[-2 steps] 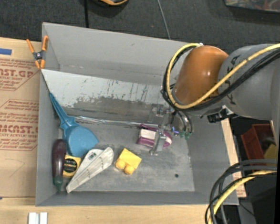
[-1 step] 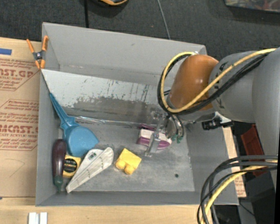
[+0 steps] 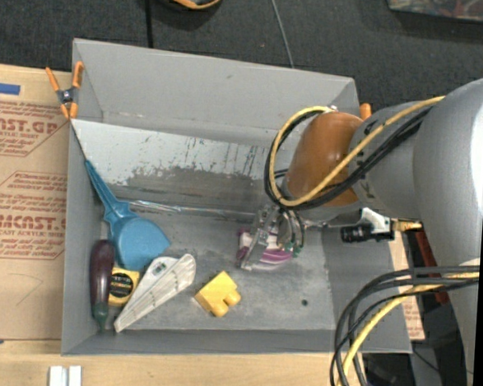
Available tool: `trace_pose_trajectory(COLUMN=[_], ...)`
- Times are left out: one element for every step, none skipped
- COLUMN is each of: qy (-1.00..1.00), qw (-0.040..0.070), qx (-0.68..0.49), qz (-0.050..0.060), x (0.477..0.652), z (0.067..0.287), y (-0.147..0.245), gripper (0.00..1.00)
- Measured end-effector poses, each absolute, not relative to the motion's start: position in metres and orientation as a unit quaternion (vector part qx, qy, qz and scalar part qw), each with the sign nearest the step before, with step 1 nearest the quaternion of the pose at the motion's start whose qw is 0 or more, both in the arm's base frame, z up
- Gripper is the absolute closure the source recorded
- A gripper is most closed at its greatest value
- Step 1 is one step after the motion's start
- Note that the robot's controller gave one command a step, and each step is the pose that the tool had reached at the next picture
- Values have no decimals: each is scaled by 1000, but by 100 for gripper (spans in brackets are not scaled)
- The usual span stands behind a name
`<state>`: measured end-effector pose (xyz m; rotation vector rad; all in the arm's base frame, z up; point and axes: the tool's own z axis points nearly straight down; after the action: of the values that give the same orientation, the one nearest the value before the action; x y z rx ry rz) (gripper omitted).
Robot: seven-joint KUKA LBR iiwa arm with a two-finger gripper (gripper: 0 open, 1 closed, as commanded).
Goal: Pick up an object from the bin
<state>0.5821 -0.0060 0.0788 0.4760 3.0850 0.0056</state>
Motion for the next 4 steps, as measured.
trace_pose_trajectory(qy=[988, 988, 999, 999], qw=[10, 10, 12, 11], qx=[152, 152, 45, 45], qz=[2, 2, 1, 1], x=[582, 582, 581, 581], z=[79, 79, 100, 100], y=[-6, -6, 12, 12], gripper=[100, 100, 100, 0])
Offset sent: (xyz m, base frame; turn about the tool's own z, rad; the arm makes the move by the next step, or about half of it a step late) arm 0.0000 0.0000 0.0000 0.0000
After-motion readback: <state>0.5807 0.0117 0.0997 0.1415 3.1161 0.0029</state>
